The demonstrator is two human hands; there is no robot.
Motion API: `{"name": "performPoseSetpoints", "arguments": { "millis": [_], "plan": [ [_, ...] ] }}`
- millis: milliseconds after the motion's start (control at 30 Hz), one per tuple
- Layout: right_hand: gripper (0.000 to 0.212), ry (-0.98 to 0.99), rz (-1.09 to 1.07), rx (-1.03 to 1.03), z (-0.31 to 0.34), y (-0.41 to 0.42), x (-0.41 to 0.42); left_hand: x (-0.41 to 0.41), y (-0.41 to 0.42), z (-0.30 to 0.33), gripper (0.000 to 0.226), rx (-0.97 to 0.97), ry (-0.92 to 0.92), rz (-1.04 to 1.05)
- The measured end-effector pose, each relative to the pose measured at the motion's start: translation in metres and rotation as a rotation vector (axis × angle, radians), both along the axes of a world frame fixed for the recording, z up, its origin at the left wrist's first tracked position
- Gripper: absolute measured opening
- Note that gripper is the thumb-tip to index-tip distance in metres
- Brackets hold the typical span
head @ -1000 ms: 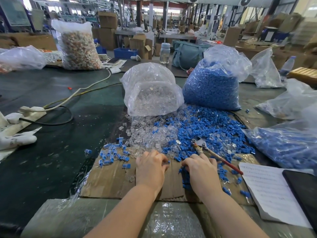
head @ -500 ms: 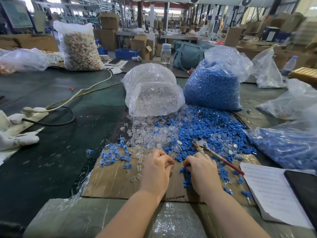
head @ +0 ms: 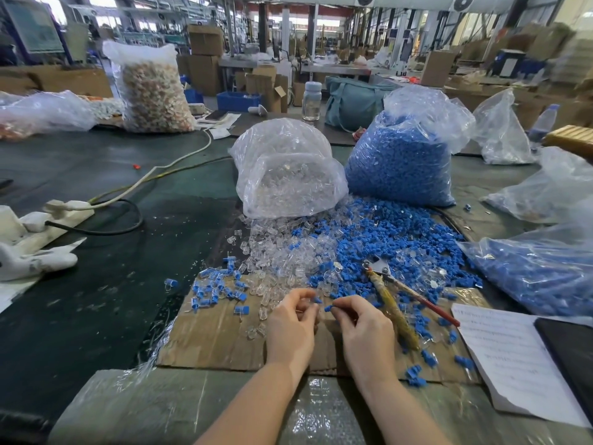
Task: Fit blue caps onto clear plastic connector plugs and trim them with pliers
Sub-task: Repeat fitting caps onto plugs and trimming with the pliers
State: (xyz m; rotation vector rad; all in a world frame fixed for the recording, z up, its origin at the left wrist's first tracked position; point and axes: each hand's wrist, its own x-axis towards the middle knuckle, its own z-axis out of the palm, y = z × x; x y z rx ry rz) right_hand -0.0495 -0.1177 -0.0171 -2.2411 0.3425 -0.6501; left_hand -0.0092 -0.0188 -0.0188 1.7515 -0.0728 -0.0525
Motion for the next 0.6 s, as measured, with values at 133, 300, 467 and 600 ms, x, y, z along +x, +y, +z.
{"name": "performPoseSetpoints", "arguments": {
  "millis": [133, 300, 467, 600],
  "plan": [
    [0.005, -0.038, -0.004, 0.058, -0.0032, 0.0025, -0.0006, 0.0009, 0.0023, -0.0029, 0.025, -0.092, 0.027, -0.008],
    [0.001, -0.041, 0.020, 0.085, -0.0059, 0.0039, -0.0020, 0.0008, 0.0035, -0.0062, 0.025, -0.104, 0.017, -0.021],
    [0.005, -0.016, 0.006, 0.025, -0.0078, 0.0045, -0.0012, -0.0017, 0.0041, -0.0089, 0.024, -0.116, 0.012, -0.057],
    [0.010, 0.008, -0.012, -0.096, -0.0083, 0.0070, -0.0016, -0.0043, 0.0052, -0.0107, 0.024, -0.110, -0.007, -0.061]
  ]
}}
